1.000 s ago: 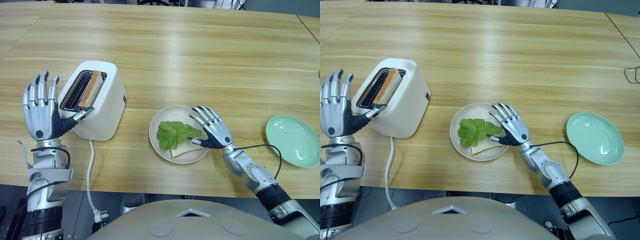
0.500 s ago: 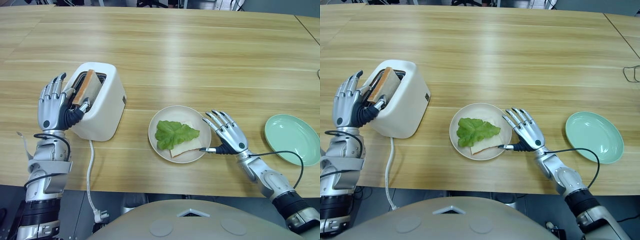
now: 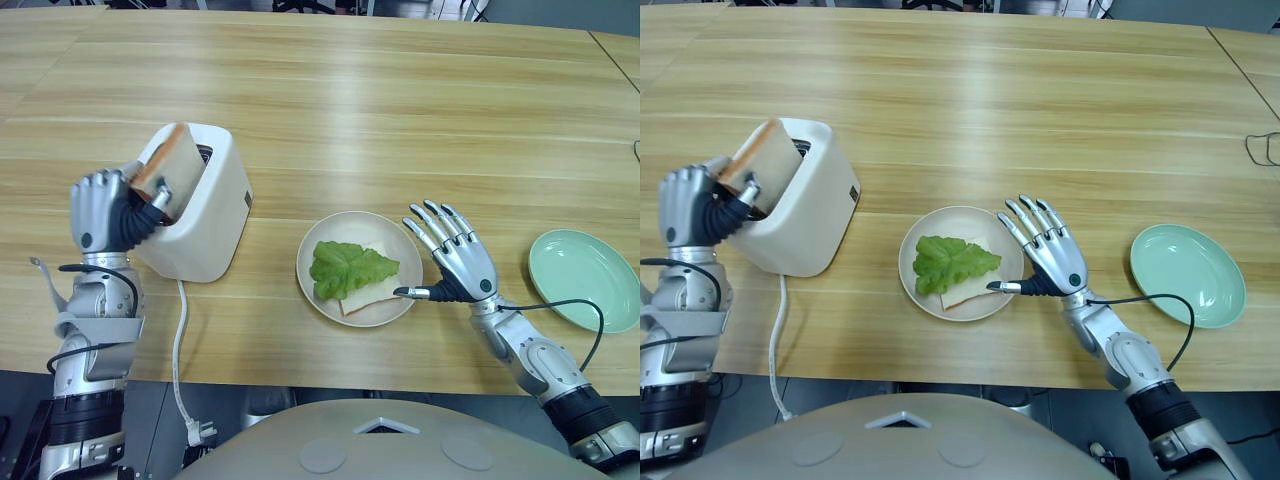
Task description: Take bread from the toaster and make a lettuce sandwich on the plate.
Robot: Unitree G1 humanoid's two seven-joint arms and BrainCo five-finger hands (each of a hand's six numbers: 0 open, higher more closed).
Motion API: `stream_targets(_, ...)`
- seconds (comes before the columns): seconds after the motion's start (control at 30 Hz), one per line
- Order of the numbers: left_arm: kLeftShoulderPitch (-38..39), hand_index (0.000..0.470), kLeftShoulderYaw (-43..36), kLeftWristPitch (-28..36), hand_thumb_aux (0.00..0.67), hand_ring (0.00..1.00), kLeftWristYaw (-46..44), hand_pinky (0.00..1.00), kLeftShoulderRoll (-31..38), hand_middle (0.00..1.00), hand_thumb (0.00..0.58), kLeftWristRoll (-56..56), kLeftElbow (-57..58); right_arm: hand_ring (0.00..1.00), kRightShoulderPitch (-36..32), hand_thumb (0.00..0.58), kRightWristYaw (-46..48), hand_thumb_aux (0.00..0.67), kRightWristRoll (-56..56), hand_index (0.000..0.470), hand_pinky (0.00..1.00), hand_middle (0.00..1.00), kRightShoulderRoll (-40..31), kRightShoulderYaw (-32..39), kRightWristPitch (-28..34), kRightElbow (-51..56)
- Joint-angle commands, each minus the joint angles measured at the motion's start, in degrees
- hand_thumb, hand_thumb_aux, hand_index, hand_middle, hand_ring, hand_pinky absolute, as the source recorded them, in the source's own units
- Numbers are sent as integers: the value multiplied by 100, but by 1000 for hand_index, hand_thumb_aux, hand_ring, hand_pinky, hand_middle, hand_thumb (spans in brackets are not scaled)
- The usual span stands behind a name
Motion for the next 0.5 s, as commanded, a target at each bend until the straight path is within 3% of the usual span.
stream_targets(0.03, -274, 460, 106, -695, 670, 1000, 571, 1000, -194, 1000, 580, -237, -575, 0, 73, 0, -51, 0, -13, 0, 0, 0, 4, -119, 83, -67)
stream_targets(0.23, -545, 460, -778, -1717, 670, 1000, 133, 1000, -577, 1000, 580, -851, -838, 0, 198, 0, -235, 0, -37, 0, 0, 0, -24, -120, 27, -189)
stream_targets(0.5, -178, 460, -2638, -1513, 670, 1000, -1677, 1000, -1429, 1000, 580, -2313, 184, 0, 469, 0, -588, 0, -83, 0, 0, 0, -87, -270, -186, -855)
